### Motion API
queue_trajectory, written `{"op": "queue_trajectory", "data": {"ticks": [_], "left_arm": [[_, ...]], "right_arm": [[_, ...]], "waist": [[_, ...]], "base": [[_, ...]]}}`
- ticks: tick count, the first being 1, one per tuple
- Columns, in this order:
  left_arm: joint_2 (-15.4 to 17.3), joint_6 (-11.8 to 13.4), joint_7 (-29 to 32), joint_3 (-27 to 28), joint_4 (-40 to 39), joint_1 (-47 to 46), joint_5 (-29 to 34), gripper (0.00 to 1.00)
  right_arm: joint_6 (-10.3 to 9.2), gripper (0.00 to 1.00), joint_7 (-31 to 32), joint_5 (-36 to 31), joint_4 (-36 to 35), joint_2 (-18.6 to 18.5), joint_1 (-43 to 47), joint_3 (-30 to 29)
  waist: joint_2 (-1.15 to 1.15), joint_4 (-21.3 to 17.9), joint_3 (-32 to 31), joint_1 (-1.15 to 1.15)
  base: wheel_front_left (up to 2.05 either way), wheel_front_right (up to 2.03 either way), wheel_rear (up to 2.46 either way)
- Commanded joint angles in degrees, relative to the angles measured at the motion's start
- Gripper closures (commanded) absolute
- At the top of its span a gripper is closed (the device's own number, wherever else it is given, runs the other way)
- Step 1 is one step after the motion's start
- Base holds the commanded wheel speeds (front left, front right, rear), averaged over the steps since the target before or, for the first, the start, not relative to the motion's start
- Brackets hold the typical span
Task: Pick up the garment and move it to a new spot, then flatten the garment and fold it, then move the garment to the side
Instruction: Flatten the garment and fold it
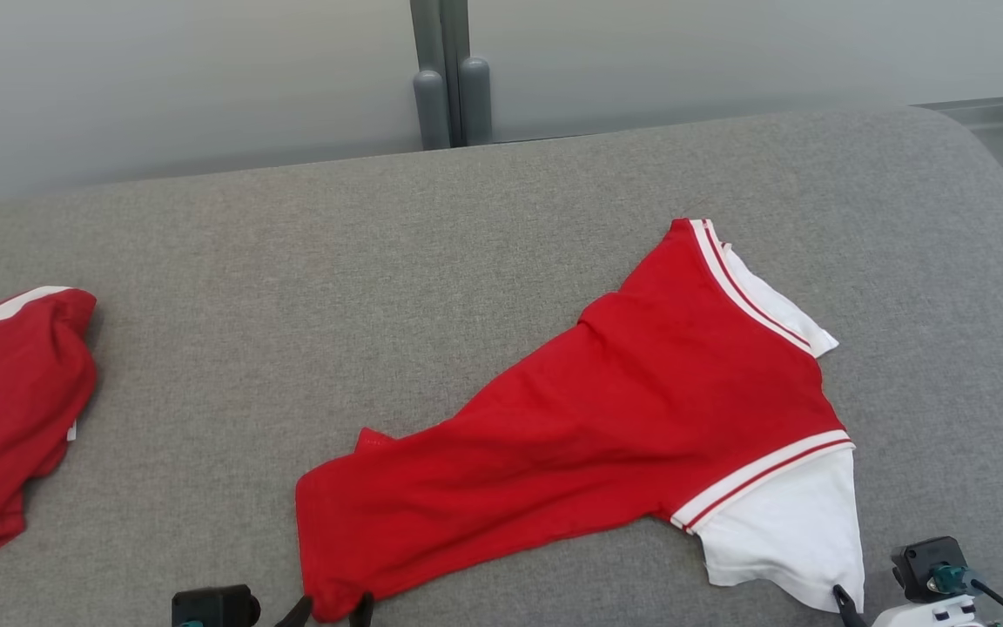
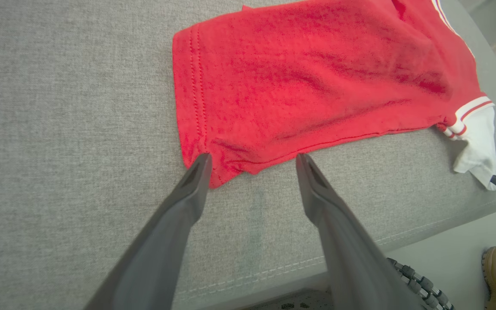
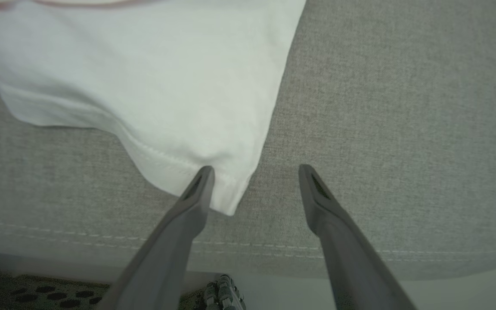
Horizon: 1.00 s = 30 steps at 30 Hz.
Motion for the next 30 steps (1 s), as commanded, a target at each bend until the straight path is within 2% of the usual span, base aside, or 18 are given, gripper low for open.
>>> {"op": "queue_trajectory", "data": {"ticks": [1,9,19,22,23,24,30], "left_arm": [[-0.33,0.47,0.33,0.24,0.14,0.61,-1.0,0.0],[0.11,1.55,0.43,1.82,5.63,-2.24,-1.7,0.0],[0.13,0.35,-1.21,1.4,9.84,-5.11,-2.19,0.0],[0.18,0.13,-1.43,1.03,10.11,-5.33,-2.1,0.28],[0.24,0.12,-1.39,0.95,10.04,-5.22,-2.11,0.44],[0.34,0.12,-1.29,0.84,9.88,-5.07,-2.11,0.51],[0.9,0.7,-0.75,0.68,7.92,-4.23,-2.16,0.52]], "right_arm": [[-0.08,0.0,0.5,0.45,-0.51,-0.16,0.39,-0.15],[-0.08,0.0,0.03,-0.16,-0.03,0.16,-1.42,-0.26],[-0.08,0.0,-1.64,-0.51,2.92,0.57,-3.24,0.68],[-0.08,0.0,-2.14,-0.64,3.81,0.69,-3.4,0.74],[-0.08,0.0,-2.3,-0.63,4.05,0.75,-3.46,0.76],[-0.08,0.0,-2.45,-0.63,4.28,0.81,-3.51,0.79],[-0.08,0.0,-3.18,-0.89,5.02,1.23,-3.88,0.65]], "waist": [[0.0,-0.28,0.38,0.0],[0.0,-1.12,1.59,0.0],[0.0,-1.22,2.8,0.0],[0.0,-1.25,2.72,0.0],[0.0,-1.27,2.69,0.0],[0.0,-1.28,2.67,0.0],[0.0,-1.13,2.75,0.0]], "base": [[0.0,0.0,0.0],[0.0,0.0,0.0],[0.0,0.0,0.0],[0.0,0.0,0.0],[0.0,0.0,0.0],[0.0,0.0,0.0],[0.0,0.0,0.0]]}}
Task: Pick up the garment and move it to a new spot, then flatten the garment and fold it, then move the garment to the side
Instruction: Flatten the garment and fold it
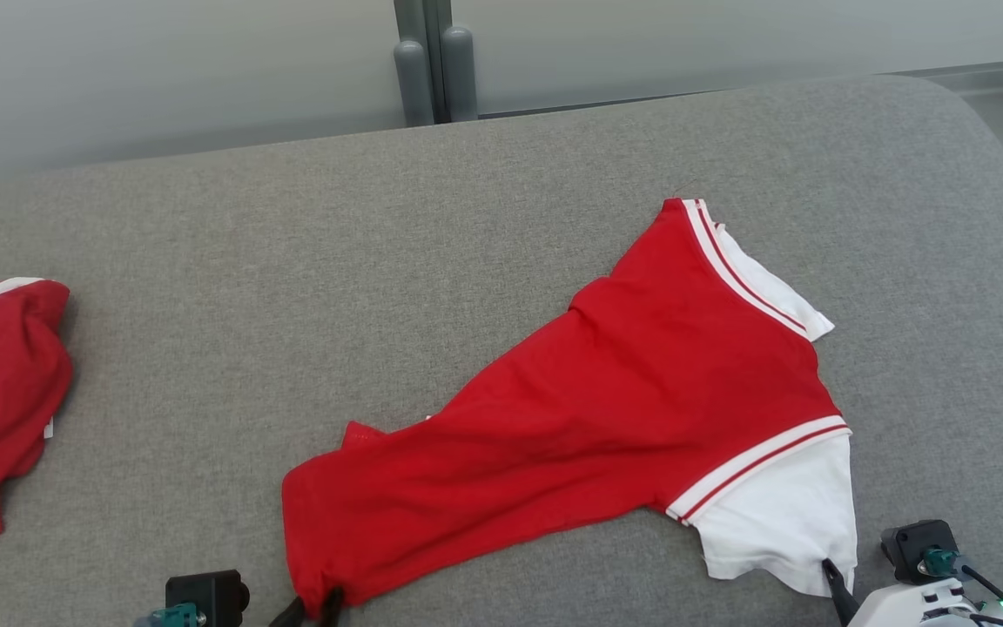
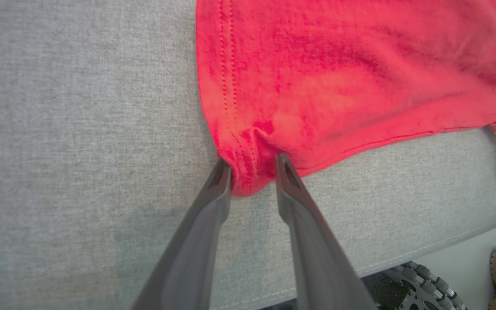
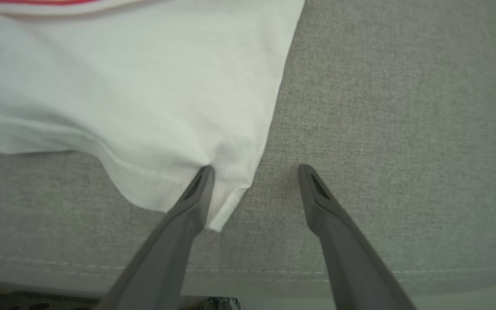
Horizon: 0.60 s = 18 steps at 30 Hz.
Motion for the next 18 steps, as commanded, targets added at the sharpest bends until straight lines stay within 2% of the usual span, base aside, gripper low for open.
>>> {"op": "queue_trajectory", "data": {"ticks": [1,3,4,6,7,18], "left_arm": [[0.35,0.08,0.27,-0.19,-0.57,0.27,-0.34,0.54],[0.28,-0.11,0.58,-0.38,-0.73,0.12,-0.71,0.61],[0.34,-0.16,0.79,-0.47,-0.67,-0.05,-0.74,0.67],[0.29,-0.37,0.97,-0.75,-0.37,-0.42,-1.02,0.84],[0.2,-0.46,0.98,-0.83,-0.25,-0.58,-1.19,1.0],[0.57,-0.78,0.5,-0.75,-0.17,-1.04,-2.28,1.0]], "right_arm": [[-0.08,0.0,-0.19,-0.38,0.86,0.43,-0.57,0.2],[-0.08,0.0,-0.36,-0.4,1.13,0.69,-0.89,0.29],[-0.08,0.0,-0.31,-0.27,1.33,0.84,-1.04,0.44],[-0.06,0.0,0.04,-0.17,1.8,0.86,-1.28,0.71],[-0.06,0.0,0.2,-0.15,2.02,0.84,-1.43,0.84],[0.13,0.0,-0.45,1.53,2.68,1.44,-3.09,3.07]], "waist": [[0.0,0.12,0.15,0.0],[0.0,0.21,0.29,0.0],[0.0,0.23,0.37,0.0],[0.0,0.27,0.5,0.0],[0.0,0.27,0.58,0.0],[0.0,0.48,0.79,0.0]], "base": [[0.0,0.0,0.0],[0.0,0.0,0.0],[0.0,0.0,0.0],[0.0,0.0,0.0],[0.0,0.0,0.0],[0.0,0.0,0.0]]}}
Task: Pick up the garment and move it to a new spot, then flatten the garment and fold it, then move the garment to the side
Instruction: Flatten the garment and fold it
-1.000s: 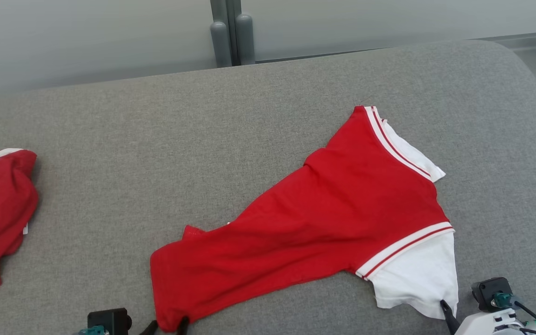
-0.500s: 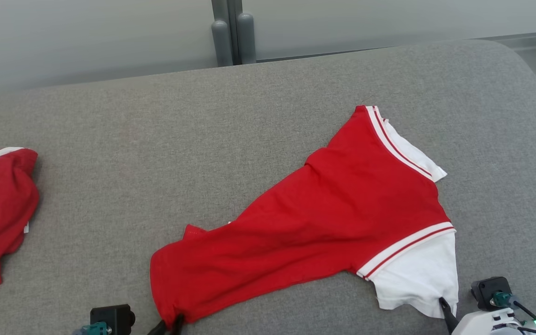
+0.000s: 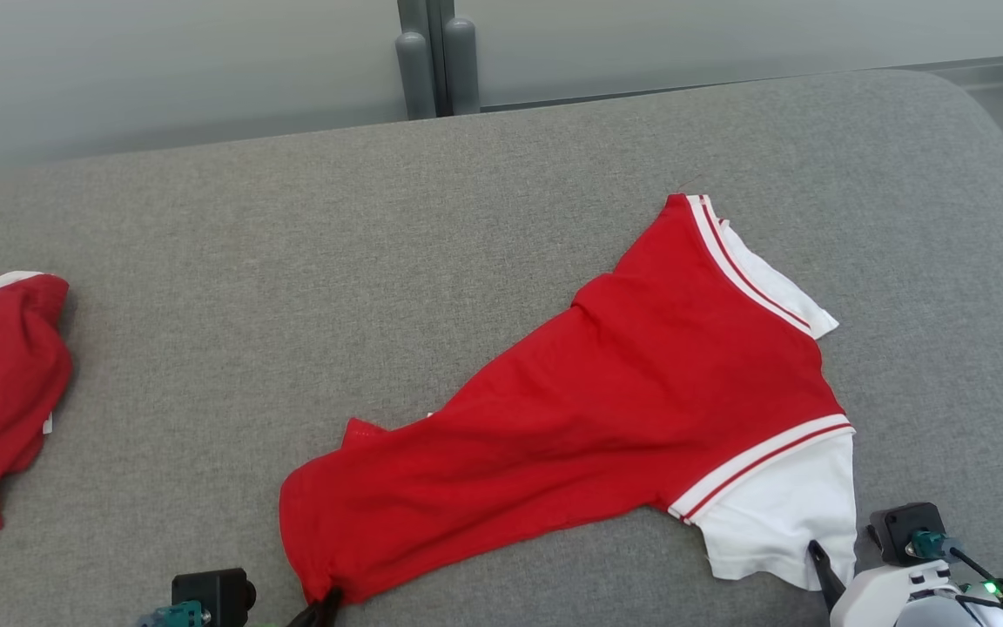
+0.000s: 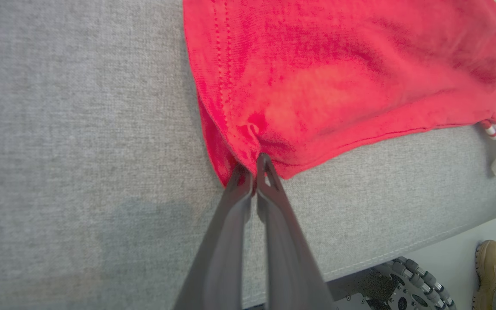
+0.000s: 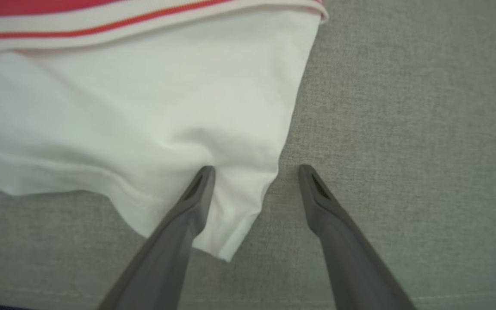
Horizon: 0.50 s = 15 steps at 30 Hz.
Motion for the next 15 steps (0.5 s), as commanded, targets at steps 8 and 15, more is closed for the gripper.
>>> {"op": "queue_trajectory", "data": {"ticks": [8,15], "left_arm": [[0.22,0.2,-0.4,-0.13,-0.49,-0.73,-0.7,1.0],[0.78,0.67,-1.06,0.62,-2.98,-0.18,-0.76,1.0]], "right_arm": [[0.18,1.0,1.98,4.58,2.98,1.68,-0.86,0.59],[0.16,1.0,0.35,8.45,0.36,1.66,-1.31,-0.46]], "waist": [[0.0,0.08,-0.36,0.0],[0.0,0.02,-0.33,0.0]], "base": [[0.0,0.0,0.0],[0.0,0.0,0.0]]}}
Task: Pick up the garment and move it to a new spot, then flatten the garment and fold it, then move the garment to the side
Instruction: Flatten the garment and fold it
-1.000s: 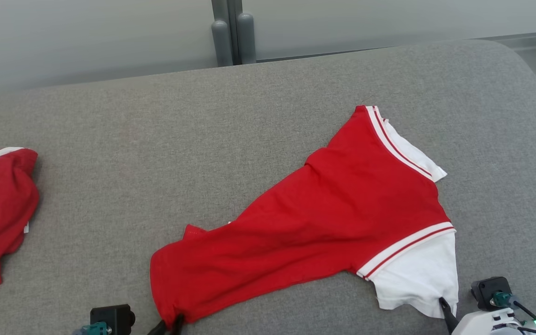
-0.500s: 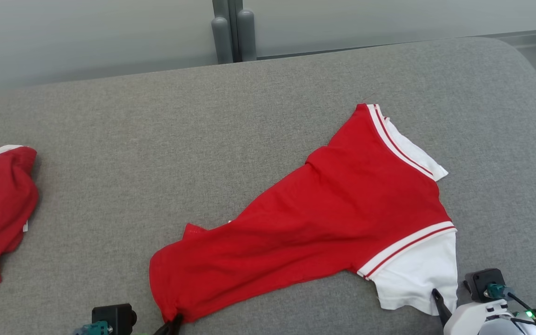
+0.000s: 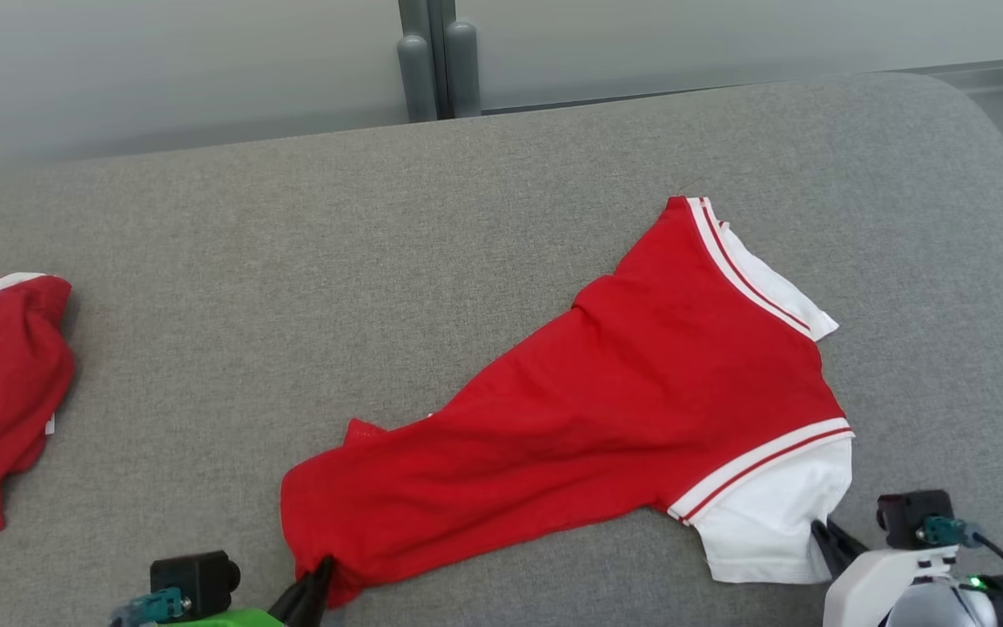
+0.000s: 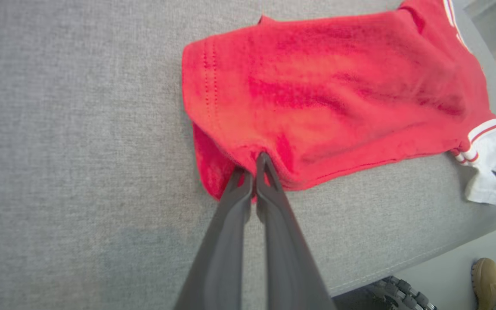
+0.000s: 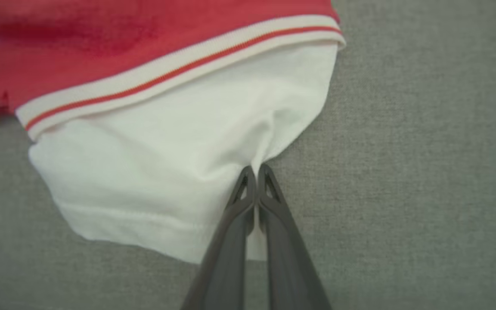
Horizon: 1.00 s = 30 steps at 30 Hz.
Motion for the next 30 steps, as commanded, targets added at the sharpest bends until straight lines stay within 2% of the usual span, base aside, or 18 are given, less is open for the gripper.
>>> {"op": "queue_trajectory", "data": {"ticks": [1,7,13,19,24,26,30], "left_arm": [[0.3,0.14,-0.36,0.33,-1.01,0.04,-0.29,1.0],[0.81,0.16,0.09,2.02,-10.8,0.87,-2.73,1.0],[2.32,0.93,2.06,3.34,-21.01,0.2,-3.34,1.0],[4.1,0.5,4.97,4.79,-28.1,-5.81,-5.25,1.0],[8.23,0.03,9.09,7.83,-28.37,-17.64,-5.81,1.0],[9.91,-0.46,11.01,8.53,-26.45,-24.6,-6.79,1.0],[12.75,-1.13,13.82,8.38,-19.29,-42.15,-5.53,1.0]], "right_arm": [[-0.04,1.0,-0.32,0.94,-0.99,0.16,-0.58,-0.38],[-0.04,1.0,0.13,8.79,-15.0,-0.78,-1.78,-4.96],[-0.04,1.0,3.65,15.82,-30.1,-1.48,-4.45,-10.49],[-0.03,1.0,7.82,21.91,-39.27,-1.16,-10.74,-15.61],[-0.03,1.0,12.99,23.77,-38.43,-2.87,-22.93,-16.92],[-0.03,1.0,15.13,22.52,-35.82,-4.21,-29.56,-16.64],[-0.03,1.0,17.94,19.78,-27.56,-3.18,-45.54,-15.45]], "waist": [[0.0,-0.04,-0.05,0.0],[0.0,-0.61,-0.5,0.0],[0.0,-1.0,-0.63,0.0],[0.0,-0.59,1.32,0.0],[0.0,-0.51,6.13,0.0],[0.0,-0.11,8.72,0.0],[0.0,0.61,15.43,0.0]], "base": [[0.0,0.0,0.0],[0.0,0.0,0.0],[0.0,0.0,0.0],[0.0,0.0,0.0],[0.0,0.0,0.0],[0.0,0.0,0.0],[0.0,0.0,0.0]]}}
